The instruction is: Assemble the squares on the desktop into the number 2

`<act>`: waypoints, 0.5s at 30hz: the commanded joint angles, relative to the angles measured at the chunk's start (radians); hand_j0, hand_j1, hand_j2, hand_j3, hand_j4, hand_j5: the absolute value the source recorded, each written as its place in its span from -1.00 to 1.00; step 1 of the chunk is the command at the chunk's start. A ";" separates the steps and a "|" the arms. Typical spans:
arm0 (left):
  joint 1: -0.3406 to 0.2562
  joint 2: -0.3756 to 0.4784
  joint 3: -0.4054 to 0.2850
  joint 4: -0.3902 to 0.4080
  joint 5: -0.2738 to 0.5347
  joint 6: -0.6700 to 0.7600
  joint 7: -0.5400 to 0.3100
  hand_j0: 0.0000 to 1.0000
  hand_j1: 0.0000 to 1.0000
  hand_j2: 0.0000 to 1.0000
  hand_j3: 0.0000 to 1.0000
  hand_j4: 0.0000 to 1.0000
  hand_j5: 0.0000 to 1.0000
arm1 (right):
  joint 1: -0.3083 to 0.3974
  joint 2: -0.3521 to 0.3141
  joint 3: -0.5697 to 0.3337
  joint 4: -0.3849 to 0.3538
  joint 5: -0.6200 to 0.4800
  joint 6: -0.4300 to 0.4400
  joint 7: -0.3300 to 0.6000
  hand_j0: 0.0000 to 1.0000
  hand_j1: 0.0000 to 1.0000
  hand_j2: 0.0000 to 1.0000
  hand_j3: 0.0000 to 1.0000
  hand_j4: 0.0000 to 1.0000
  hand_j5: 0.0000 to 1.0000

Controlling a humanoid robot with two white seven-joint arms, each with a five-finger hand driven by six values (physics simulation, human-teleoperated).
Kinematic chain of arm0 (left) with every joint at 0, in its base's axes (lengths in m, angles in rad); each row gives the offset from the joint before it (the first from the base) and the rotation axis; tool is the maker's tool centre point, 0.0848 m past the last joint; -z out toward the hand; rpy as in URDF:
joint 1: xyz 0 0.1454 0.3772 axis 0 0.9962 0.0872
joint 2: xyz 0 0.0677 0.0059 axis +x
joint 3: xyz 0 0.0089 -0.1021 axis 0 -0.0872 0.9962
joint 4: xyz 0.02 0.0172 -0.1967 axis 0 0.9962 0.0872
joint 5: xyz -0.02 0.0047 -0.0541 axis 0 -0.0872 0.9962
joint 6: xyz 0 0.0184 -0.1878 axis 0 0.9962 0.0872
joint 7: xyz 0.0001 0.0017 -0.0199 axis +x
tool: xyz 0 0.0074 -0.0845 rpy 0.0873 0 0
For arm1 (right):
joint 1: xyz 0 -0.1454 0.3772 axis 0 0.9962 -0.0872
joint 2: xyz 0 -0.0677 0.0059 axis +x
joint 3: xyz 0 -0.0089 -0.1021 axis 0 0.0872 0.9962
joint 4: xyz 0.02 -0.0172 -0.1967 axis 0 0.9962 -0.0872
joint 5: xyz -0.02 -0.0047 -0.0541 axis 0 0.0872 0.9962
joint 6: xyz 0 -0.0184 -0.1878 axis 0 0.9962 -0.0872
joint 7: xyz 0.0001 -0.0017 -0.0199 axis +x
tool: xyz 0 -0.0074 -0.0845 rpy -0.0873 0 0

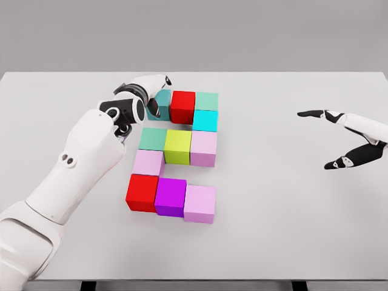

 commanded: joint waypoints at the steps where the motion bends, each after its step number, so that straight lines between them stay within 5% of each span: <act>1: 0.000 0.001 0.000 -0.007 -0.004 -0.004 0.000 0.94 0.94 0.94 0.94 0.94 0.94 | 0.000 -0.003 -0.001 0.000 -0.008 0.003 0.000 1.00 1.00 1.00 1.00 1.00 1.00; 9: 0.011 0.059 0.009 -0.090 0.010 -0.009 0.000 1.00 1.00 1.00 1.00 1.00 1.00 | 0.011 -0.003 -0.001 -0.005 -0.005 0.003 0.000 1.00 1.00 1.00 1.00 1.00 1.00; 15: 0.012 0.216 0.000 -0.143 0.091 -0.015 0.000 1.00 1.00 1.00 1.00 1.00 1.00 | 0.011 -0.003 -0.001 -0.003 -0.005 0.003 0.000 1.00 1.00 1.00 1.00 1.00 1.00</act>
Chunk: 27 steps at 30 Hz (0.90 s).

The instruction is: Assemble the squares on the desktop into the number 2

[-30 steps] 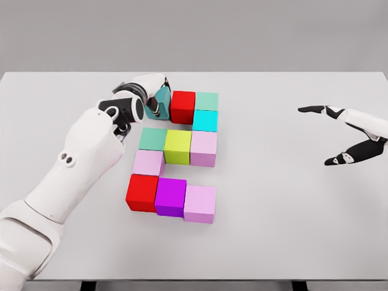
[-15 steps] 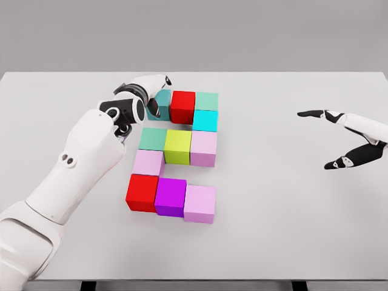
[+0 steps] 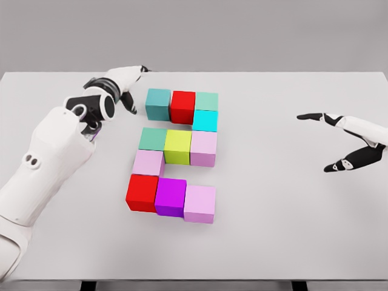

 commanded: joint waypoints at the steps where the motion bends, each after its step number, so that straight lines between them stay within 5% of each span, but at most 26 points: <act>1: 0.000 0.090 -0.011 -0.032 0.060 -0.006 0.000 1.00 1.00 1.00 1.00 1.00 1.00 | 0.002 -0.001 0.000 0.000 -0.008 0.003 0.000 1.00 1.00 1.00 1.00 1.00 1.00; 6: -0.021 0.317 -0.144 -0.128 0.241 -0.015 0.000 1.00 1.00 1.00 1.00 1.00 1.00 | 0.000 -0.001 0.000 -0.002 -0.010 0.003 0.000 1.00 1.00 1.00 1.00 1.00 1.00; 9: -0.135 0.380 -0.303 -0.122 0.299 -0.200 0.000 1.00 1.00 1.00 1.00 1.00 1.00 | 0.000 -0.001 0.000 -0.002 -0.010 0.003 0.000 1.00 1.00 1.00 1.00 1.00 1.00; 16: -0.247 0.362 -0.440 0.059 0.304 -0.483 0.000 1.00 1.00 1.00 1.00 1.00 1.00 | -0.005 0.009 -0.010 -0.005 -0.014 0.003 0.000 1.00 1.00 1.00 1.00 1.00 1.00; 20: -0.268 0.320 -0.451 0.183 0.296 -0.633 0.000 1.00 1.00 1.00 1.00 1.00 1.00 | -0.002 0.012 -0.010 -0.013 -0.016 0.003 0.000 1.00 1.00 1.00 1.00 1.00 1.00; 27: -0.285 0.248 -0.453 0.307 0.279 -0.663 0.000 1.00 1.00 1.00 1.00 1.00 1.00 | 0.002 0.011 -0.008 -0.011 -0.016 0.003 0.000 1.00 1.00 1.00 1.00 1.00 1.00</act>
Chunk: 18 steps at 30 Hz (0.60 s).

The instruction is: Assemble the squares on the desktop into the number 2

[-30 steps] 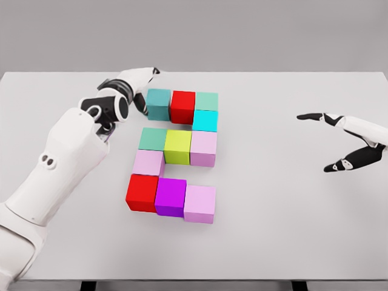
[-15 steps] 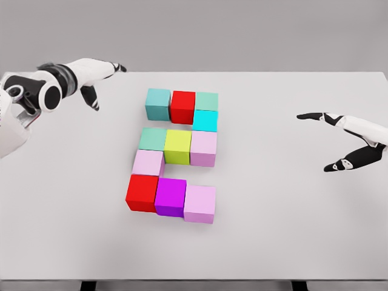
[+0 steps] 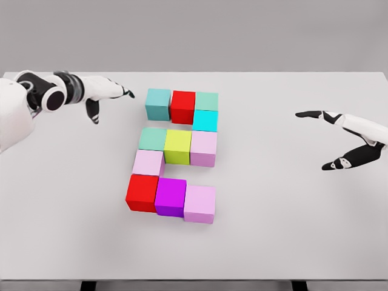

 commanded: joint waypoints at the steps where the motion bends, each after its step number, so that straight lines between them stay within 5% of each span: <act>1: 0.000 -0.029 -0.001 0.056 -0.004 -0.014 0.000 1.00 1.00 1.00 1.00 1.00 1.00 | 0.000 0.000 0.005 -0.003 -0.007 0.002 0.000 1.00 1.00 1.00 1.00 1.00 1.00; 18: -0.003 -0.068 0.004 0.061 0.005 -0.020 0.000 1.00 1.00 1.00 1.00 1.00 1.00 | 0.005 -0.009 0.002 -0.007 -0.004 0.002 0.000 1.00 1.00 1.00 1.00 1.00 1.00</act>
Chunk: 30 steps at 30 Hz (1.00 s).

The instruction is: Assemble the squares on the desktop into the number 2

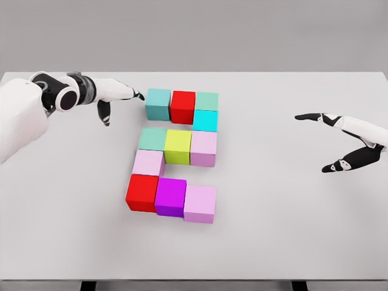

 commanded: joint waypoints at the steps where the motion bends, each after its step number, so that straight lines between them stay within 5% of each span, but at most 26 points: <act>1: -0.002 0.000 0.000 0.000 0.001 -0.021 0.000 1.00 1.00 1.00 1.00 1.00 1.00 | 0.000 0.000 -0.001 -0.002 -0.008 0.003 0.000 1.00 1.00 1.00 1.00 1.00 1.00; 30: 0.005 -0.020 -0.002 0.000 -0.004 -0.031 0.000 1.00 1.00 1.00 1.00 1.00 1.00 | 0.008 0.005 0.001 -0.042 -0.007 0.003 0.000 1.00 1.00 1.00 1.00 1.00 1.00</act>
